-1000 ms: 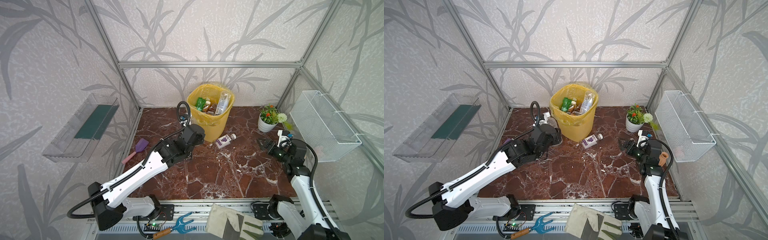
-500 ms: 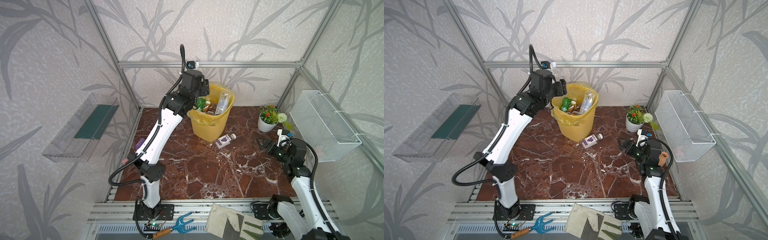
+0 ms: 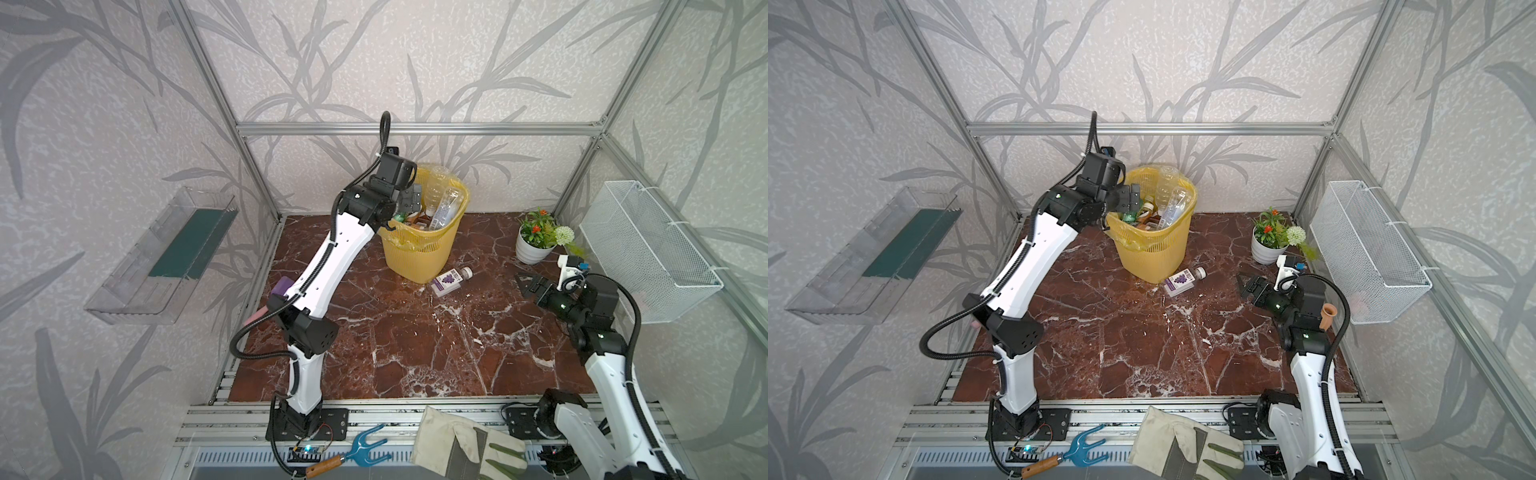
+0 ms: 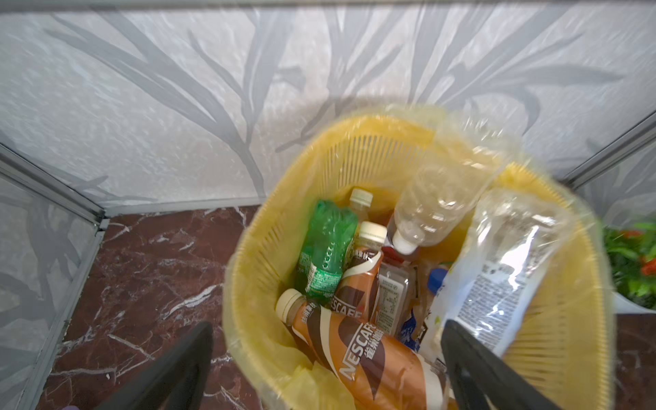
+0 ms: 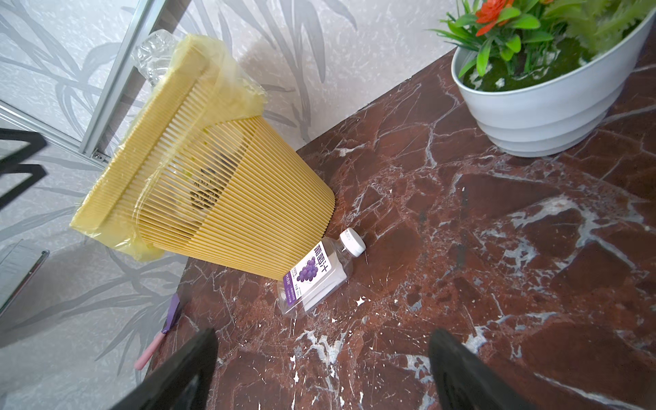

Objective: Throw the plastic bottles in the bin
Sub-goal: 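Lift the water bottle with the left gripper and drop it into the yellow bin, then withdraw the left gripper while the right gripper grasps the grape-juice bottle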

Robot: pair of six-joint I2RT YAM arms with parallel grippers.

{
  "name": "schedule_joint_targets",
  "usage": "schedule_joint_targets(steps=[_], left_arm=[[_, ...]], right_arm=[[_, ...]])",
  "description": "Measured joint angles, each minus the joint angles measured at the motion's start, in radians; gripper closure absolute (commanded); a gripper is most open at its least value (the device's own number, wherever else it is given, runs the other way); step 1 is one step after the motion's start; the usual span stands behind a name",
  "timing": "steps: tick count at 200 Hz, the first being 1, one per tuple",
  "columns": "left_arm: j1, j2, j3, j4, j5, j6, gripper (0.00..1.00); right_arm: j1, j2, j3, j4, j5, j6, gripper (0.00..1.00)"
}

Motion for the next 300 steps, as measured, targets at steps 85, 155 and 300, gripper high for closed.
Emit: schedule_joint_targets(steps=[85, 155, 300], left_arm=[[-0.06, -0.518, -0.705, 0.395, -0.117, 0.008, 0.01], [-0.055, -0.843, -1.119, 0.493, -0.254, -0.066, 0.01], [0.091, -1.0, -1.499, 0.399, -0.281, -0.319, 0.01]], right_arm=[[0.011, 0.036, 0.0, -0.013, 0.018, 0.053, 0.08], [0.193, 0.25, 0.002, 0.087, 0.114, 0.23, 0.08], [0.511, 0.792, 0.219, 0.223, 0.377, 0.479, 0.08]])
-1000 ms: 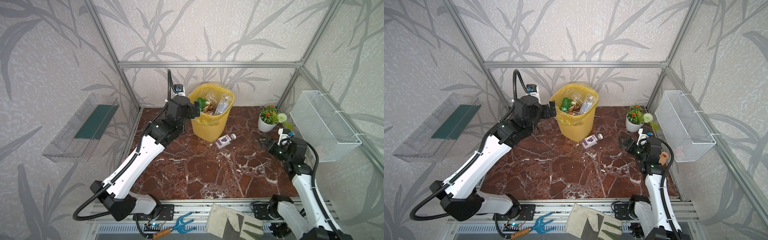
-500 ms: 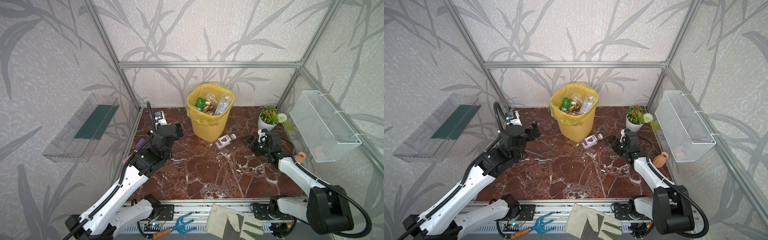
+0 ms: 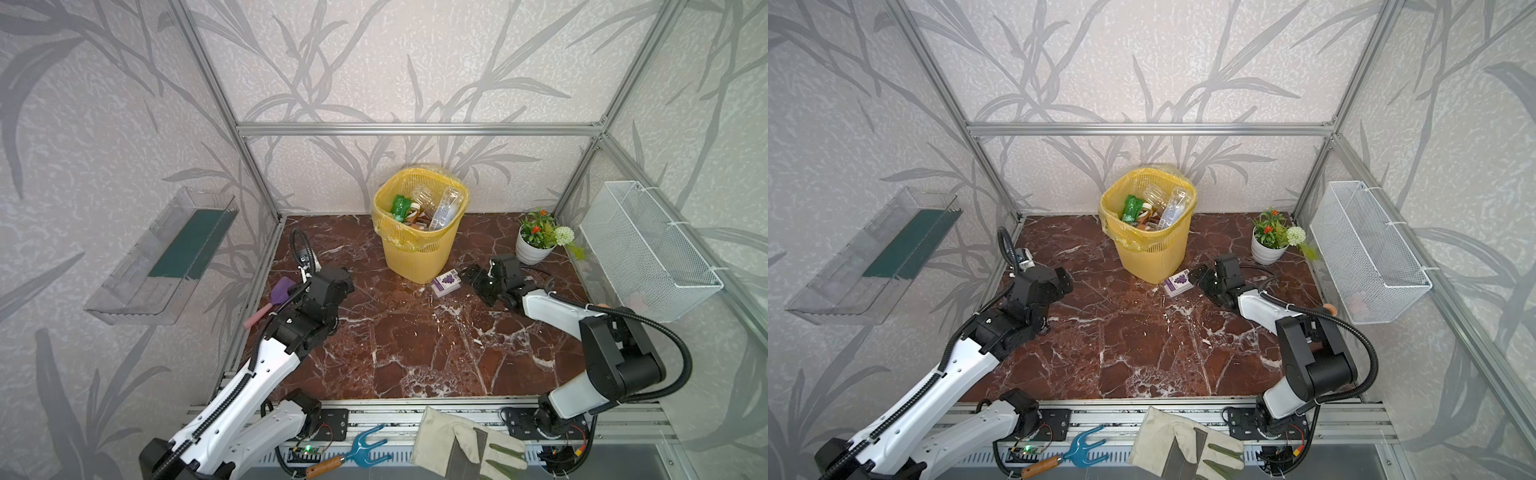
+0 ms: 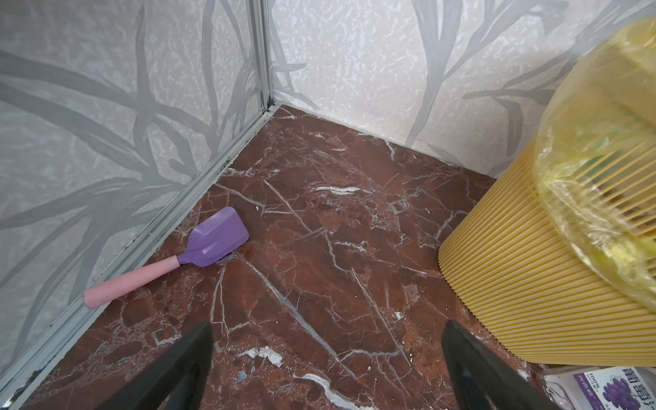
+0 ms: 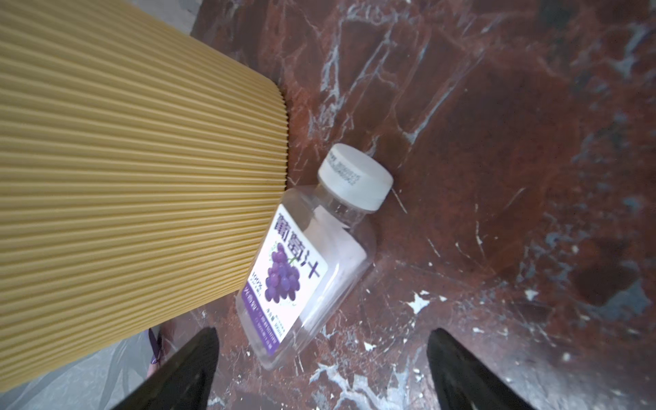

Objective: Throw the plastic bottles in the bin
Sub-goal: 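Withdraw the left gripper while the right gripper grasps the grape-juice bottle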

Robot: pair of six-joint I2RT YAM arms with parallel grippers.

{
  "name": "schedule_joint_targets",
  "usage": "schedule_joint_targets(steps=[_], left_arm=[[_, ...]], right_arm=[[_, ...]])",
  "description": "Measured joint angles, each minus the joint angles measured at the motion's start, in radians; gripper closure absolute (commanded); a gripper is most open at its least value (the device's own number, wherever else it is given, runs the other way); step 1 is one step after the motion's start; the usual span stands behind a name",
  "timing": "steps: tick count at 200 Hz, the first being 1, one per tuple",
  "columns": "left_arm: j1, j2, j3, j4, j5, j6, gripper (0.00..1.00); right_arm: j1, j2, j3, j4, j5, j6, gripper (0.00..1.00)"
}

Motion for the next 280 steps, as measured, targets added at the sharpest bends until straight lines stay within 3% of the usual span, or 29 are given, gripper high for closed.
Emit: schedule_joint_targets(steps=[56, 100, 124, 186, 251, 280], left_arm=[[0.058, -0.005, -0.029, -0.003, 0.076, -0.014, 0.01], [0.087, -0.032, -0.056, 0.005, 0.109, -0.014, 0.01], [0.107, -0.039, -0.058, 0.005, 0.128, -0.013, 0.01], [0.145, -0.074, -0.061, 0.007, 0.153, -0.014, 0.01], [0.164, -0.071, -0.061, 0.013, 0.179, -0.014, 0.01], [0.166, -0.058, -0.061, 0.016, 0.192, -0.016, 0.01]], right_arm=[[0.063, 0.146, 0.202, -0.129, 0.073, -0.005, 0.11], [0.078, 0.224, 0.297, -0.233, 0.118, -0.031, 0.27], [0.078, 0.276, 0.359, -0.301, 0.144, -0.084, 0.36], [0.069, 0.278, 0.399, -0.396, 0.17, -0.275, 0.47], [-0.053, 0.187, 0.34, -0.526, 0.159, -0.472, 0.43], [-0.12, 0.115, 0.282, -0.584, 0.156, -0.494, 0.31]])
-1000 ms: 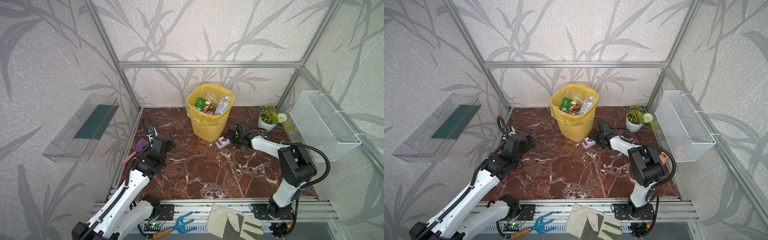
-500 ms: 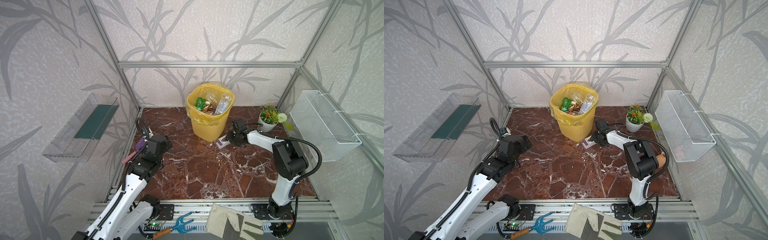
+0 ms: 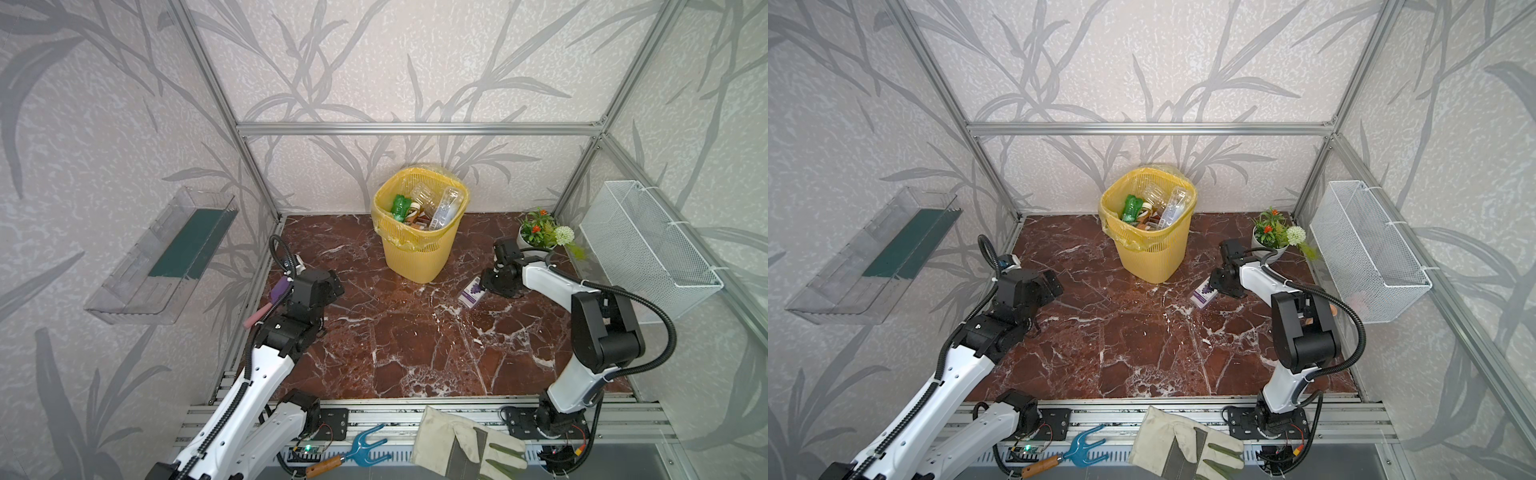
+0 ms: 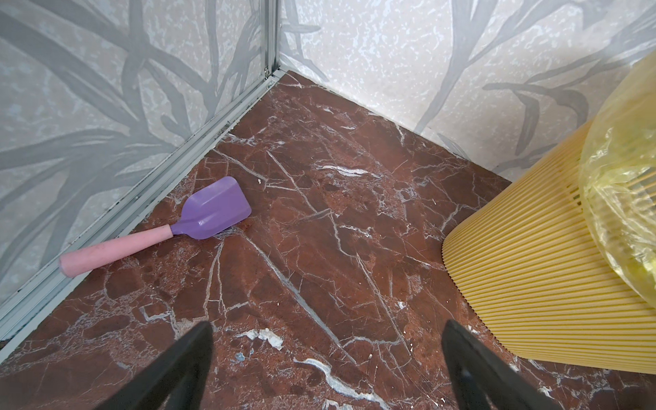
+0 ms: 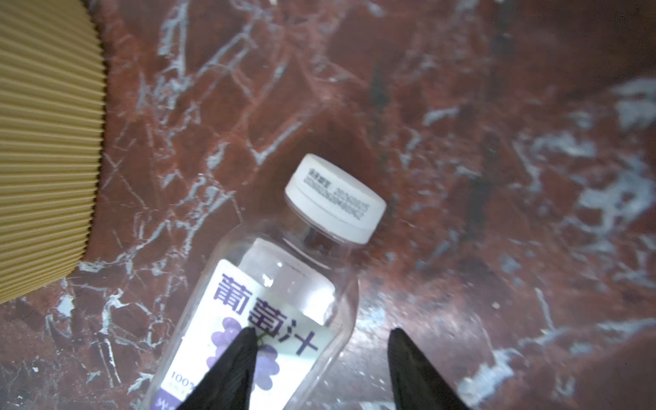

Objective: Throw the plastic bottles in the bin
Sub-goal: 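Withdraw the left gripper while the right gripper grasps the grape-juice bottle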

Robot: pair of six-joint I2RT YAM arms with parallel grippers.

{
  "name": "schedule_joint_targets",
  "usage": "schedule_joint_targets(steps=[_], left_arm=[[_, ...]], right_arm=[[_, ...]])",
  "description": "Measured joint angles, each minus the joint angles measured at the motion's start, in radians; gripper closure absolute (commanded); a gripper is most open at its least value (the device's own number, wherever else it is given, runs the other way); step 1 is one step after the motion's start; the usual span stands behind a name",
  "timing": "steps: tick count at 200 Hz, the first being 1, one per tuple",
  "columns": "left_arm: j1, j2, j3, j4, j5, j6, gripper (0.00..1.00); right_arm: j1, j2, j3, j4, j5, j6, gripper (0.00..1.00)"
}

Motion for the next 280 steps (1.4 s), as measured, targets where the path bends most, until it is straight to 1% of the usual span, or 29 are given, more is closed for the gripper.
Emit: schedule_joint_targets(steps=[26, 45, 61, 82, 116, 170, 194, 212, 238, 250, 257, 280], left_arm=[[0.002, 0.015, 0.0, 0.008, 0.017, -0.006, 0.01], [0.002, 0.024, 0.0, 0.013, 0.024, -0.009, 0.01], [0.002, 0.024, -0.002, 0.016, 0.028, -0.01, 0.01], [0.002, 0.026, -0.009, 0.021, 0.035, -0.016, 0.01], [0.003, 0.025, -0.011, 0.02, 0.04, -0.018, 0.01], [0.007, -0.002, -0.044, 0.021, 0.035, -0.018, 0.01], [0.01, 0.0, -0.046, 0.02, 0.036, -0.018, 0.01], [0.011, -0.001, -0.046, 0.019, 0.035, -0.017, 0.01], [0.015, -0.011, -0.048, 0.02, 0.034, -0.017, 0.01], [0.018, -0.017, -0.051, 0.019, 0.033, -0.018, 0.01], [0.019, -0.018, -0.052, 0.019, 0.032, -0.017, 0.01], [0.024, -0.018, -0.052, 0.019, 0.034, -0.018, 0.0]], right_arm=[[-0.008, -0.064, -0.01, -0.032, -0.021, 0.019, 0.23], [-0.002, -0.119, -0.01, -0.021, -0.043, 0.055, 0.15], [0.008, -0.163, -0.026, 0.019, -0.066, 0.101, 0.04], [0.032, -0.179, -0.056, 0.071, -0.079, 0.16, 0.0], [0.069, -0.098, -0.058, 0.08, -0.083, 0.22, 0.01], [0.079, -0.023, -0.051, 0.071, -0.051, 0.28, 0.01], [0.08, 0.077, 0.008, 0.058, -0.029, 0.282, 0.0], [0.082, 0.117, 0.055, 0.04, -0.003, 0.265, 0.06], [0.083, 0.12, 0.052, 0.017, 0.022, 0.238, 0.17], [0.08, 0.118, 0.045, 0.013, 0.026, 0.221, 0.18], [0.079, 0.115, 0.041, 0.012, 0.028, 0.215, 0.2], [0.078, 0.095, 0.024, 0.005, 0.03, 0.187, 0.36]])
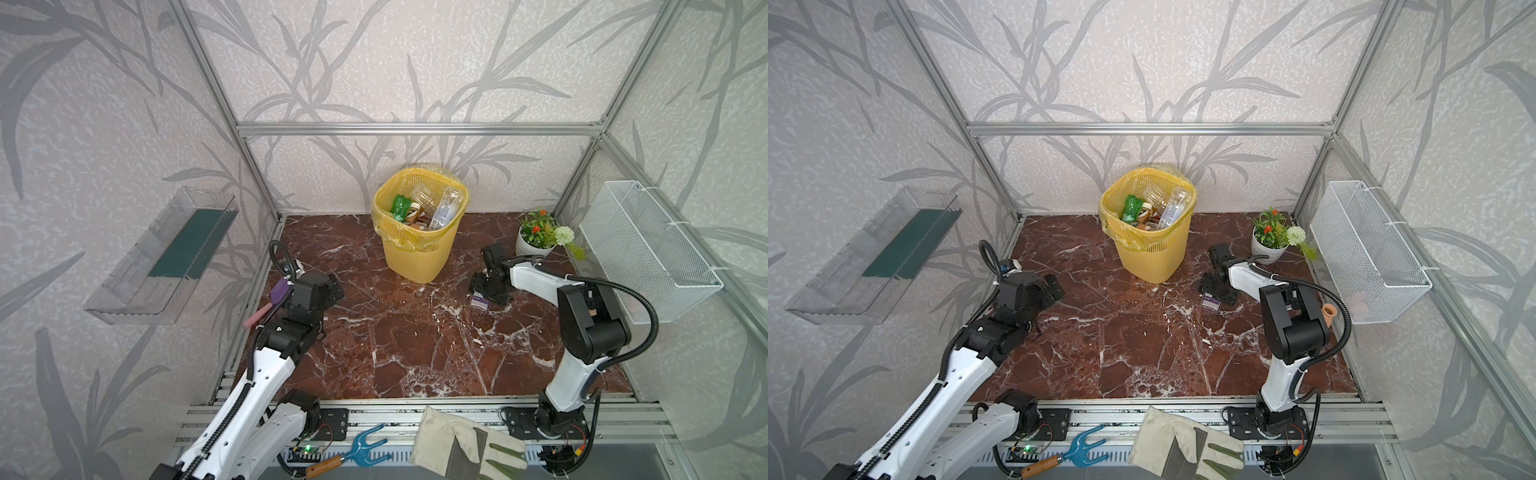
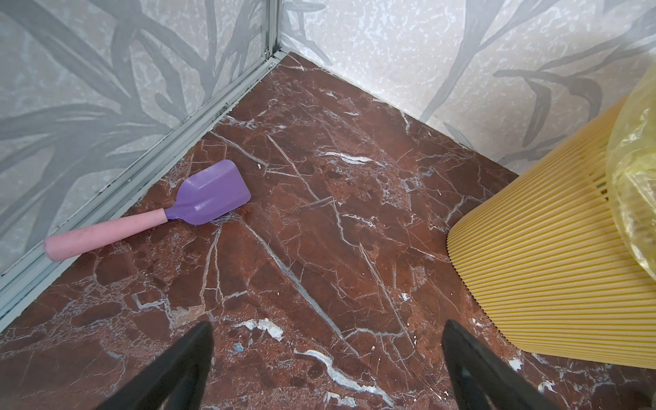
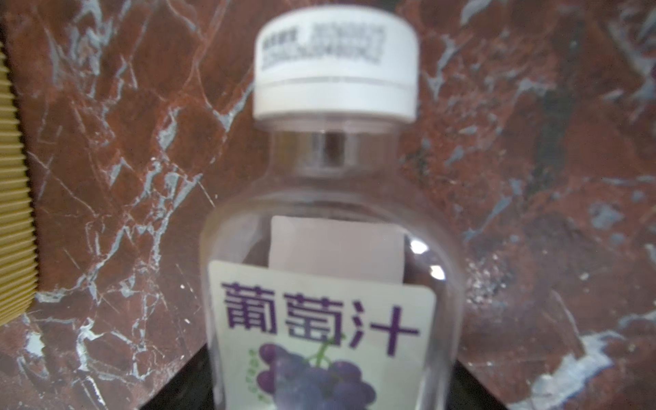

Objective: Throw the plastic bottles in the bin
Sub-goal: 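Withdraw the left gripper while the right gripper grasps the grape-juice bottle, then lift the grape-juice bottle with the right gripper and drop it into the yellow bin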

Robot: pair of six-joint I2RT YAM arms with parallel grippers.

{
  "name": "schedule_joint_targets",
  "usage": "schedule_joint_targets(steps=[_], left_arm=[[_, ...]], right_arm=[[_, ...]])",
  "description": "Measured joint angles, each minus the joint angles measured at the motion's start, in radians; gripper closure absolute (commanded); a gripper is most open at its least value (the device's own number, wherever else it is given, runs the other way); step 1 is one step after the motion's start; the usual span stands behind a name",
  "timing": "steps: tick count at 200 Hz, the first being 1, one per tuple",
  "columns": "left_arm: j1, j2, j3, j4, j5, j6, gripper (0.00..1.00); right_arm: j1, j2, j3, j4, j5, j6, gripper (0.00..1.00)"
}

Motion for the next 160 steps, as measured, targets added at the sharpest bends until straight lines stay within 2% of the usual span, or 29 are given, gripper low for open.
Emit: schedule_joint_targets(steps=[9, 16, 44, 97, 129, 160], left_arm=[[0.0, 0.001, 0.0, 0.0, 0.0, 0.0, 0.01], [0.0, 0.002, 0.0, 0.0, 0.002, -0.002, 0.01], [0.003, 0.011, 0.0, 0.0, 0.003, -0.01, 0.01], [0.024, 0.03, 0.0, -0.002, 0.019, -0.039, 0.01], [0.041, 0.071, 0.0, -0.008, 0.054, -0.069, 0.01], [0.048, 0.095, -0.004, -0.014, 0.083, -0.092, 0.01]], right_arm=[[0.0, -0.012, -0.005, -0.005, -0.001, -0.015, 0.43], [0.0, -0.024, -0.008, -0.007, -0.003, -0.023, 0.45], [-0.002, -0.121, -0.027, -0.005, -0.02, -0.064, 0.44], [-0.052, -0.419, -0.13, 0.092, -0.112, -0.101, 0.42], [-0.113, -0.618, -0.216, 0.208, -0.206, -0.072, 0.41], [-0.152, -0.666, -0.193, 0.3, -0.312, -0.021, 0.4]])
